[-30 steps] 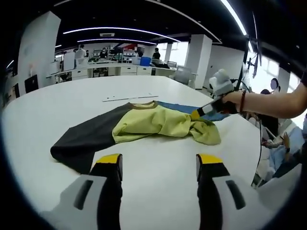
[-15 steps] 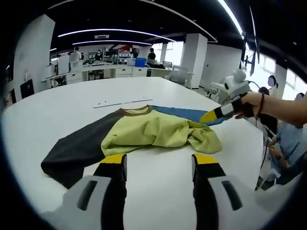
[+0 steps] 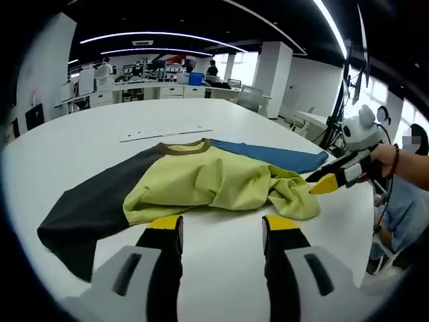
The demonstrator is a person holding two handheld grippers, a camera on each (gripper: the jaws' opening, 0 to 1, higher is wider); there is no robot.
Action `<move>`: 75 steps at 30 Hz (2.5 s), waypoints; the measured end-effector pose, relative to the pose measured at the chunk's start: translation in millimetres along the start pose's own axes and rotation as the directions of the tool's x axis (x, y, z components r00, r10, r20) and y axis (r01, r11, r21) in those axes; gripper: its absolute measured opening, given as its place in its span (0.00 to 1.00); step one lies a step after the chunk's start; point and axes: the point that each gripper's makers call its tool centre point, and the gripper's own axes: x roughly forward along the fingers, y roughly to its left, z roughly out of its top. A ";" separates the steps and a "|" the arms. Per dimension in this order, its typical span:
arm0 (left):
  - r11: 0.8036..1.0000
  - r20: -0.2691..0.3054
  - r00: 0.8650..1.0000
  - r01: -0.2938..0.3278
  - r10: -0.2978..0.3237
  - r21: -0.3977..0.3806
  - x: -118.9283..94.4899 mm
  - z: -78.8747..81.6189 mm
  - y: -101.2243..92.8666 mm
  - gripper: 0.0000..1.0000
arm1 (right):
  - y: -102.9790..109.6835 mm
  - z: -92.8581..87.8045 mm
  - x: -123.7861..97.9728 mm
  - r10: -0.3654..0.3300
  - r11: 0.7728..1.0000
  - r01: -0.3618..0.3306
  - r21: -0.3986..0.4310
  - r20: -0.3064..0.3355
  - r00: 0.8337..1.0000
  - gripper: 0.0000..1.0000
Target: Fold the garment on the visible template until the final outline fits inside the template.
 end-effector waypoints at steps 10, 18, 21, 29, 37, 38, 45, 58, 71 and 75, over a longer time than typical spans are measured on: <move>1.000 -0.013 1.000 0.014 -0.014 -0.009 31.9 -7.5 1.4 0.34 | -5.9 -5.3 -2.0 -0.015 1.000 0.016 -0.022 0.053 0.999 0.37; 0.999 -0.009 1.000 0.024 -0.025 -0.030 49.6 -6.9 0.2 0.28 | -8.7 -9.7 -0.6 -0.012 1.000 0.011 0.012 0.072 0.997 0.24; 0.999 -0.007 1.000 0.027 -0.028 -0.028 56.4 -5.0 -0.1 0.23 | -8.1 -11.0 1.2 -0.002 0.999 -0.001 0.039 0.080 0.997 0.20; 0.998 -0.024 0.999 0.021 -0.022 -0.054 64.5 -9.6 4.9 0.08 | -7.5 -12.5 8.4 0.004 0.997 -0.011 0.076 0.091 0.996 0.13; 0.999 0.000 1.000 0.029 -0.029 -0.039 53.7 1.3 -0.9 0.01 | -12.5 -8.8 8.4 -0.007 0.995 -0.004 0.101 0.117 0.993 0.02; 0.999 0.002 1.000 0.029 -0.029 -0.035 51.6 2.8 -1.3 0.01 | -12.9 -7.9 7.3 -0.008 0.995 -0.004 0.103 0.120 0.993 0.00; 0.999 0.031 0.999 0.033 -0.033 -0.010 34.1 16.9 -2.5 0.00 | -11.5 3.4 -4.7 0.003 0.995 -0.019 0.097 0.161 0.987 0.00; 1.000 0.045 0.999 0.022 -0.022 -0.016 -5.4 26.6 0.1 0.00 | 3.2 19.6 -29.9 0.039 0.999 -0.042 0.012 0.203 0.978 0.00; 1.000 -0.043 0.999 -0.001 0.001 0.001 -44.0 3.3 4.5 0.00 | 32.3 11.5 -48.3 0.143 0.985 -0.124 -0.121 0.164 0.976 0.00; 1.000 -0.064 0.998 0.001 0.000 0.008 -55.8 -4.2 2.5 0.00 | 41.6 3.9 -52.0 0.176 0.972 -0.152 -0.182 0.127 0.976 0.00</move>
